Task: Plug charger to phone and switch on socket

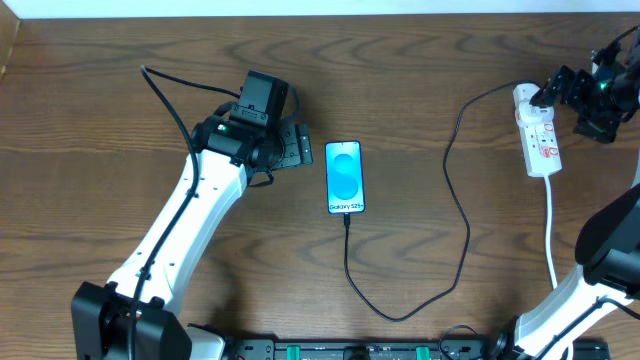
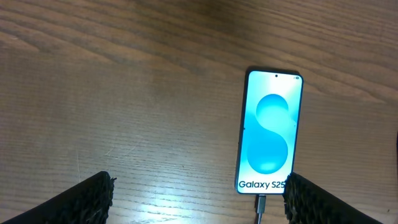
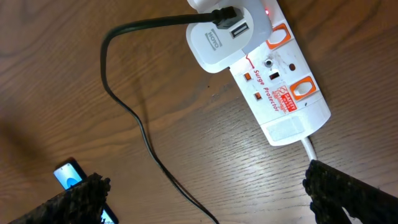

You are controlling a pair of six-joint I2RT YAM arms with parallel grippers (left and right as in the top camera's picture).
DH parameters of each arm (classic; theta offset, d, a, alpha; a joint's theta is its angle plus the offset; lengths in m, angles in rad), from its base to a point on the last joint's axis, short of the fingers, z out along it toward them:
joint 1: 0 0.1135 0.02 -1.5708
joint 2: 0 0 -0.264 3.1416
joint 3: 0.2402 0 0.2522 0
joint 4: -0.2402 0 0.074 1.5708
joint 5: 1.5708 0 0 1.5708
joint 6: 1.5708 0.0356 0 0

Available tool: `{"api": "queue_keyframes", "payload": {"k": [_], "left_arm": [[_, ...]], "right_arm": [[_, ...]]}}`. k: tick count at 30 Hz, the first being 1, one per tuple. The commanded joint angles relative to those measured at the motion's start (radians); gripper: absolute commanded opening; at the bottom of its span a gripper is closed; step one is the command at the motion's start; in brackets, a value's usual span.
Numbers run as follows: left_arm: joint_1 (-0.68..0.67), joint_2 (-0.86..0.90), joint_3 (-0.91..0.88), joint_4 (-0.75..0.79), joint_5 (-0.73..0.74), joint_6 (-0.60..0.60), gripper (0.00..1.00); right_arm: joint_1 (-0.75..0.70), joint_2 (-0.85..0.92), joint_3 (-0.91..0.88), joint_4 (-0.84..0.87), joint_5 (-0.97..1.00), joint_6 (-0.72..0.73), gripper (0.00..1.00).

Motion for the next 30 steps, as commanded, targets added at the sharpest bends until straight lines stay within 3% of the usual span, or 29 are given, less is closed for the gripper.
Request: {"api": "queue_keyframes", "payload": {"k": [1, 30], "left_arm": [[0.0, -0.014, 0.008, -0.003, -0.017, 0.013, 0.87], [0.0, -0.017, 0.008, -0.025, -0.018, 0.013, 0.87]], "right_arm": [[0.004, -0.015, 0.014, 0.0, -0.005, 0.013, 0.99], [0.004, -0.015, 0.014, 0.0, -0.005, 0.013, 0.99]]}}
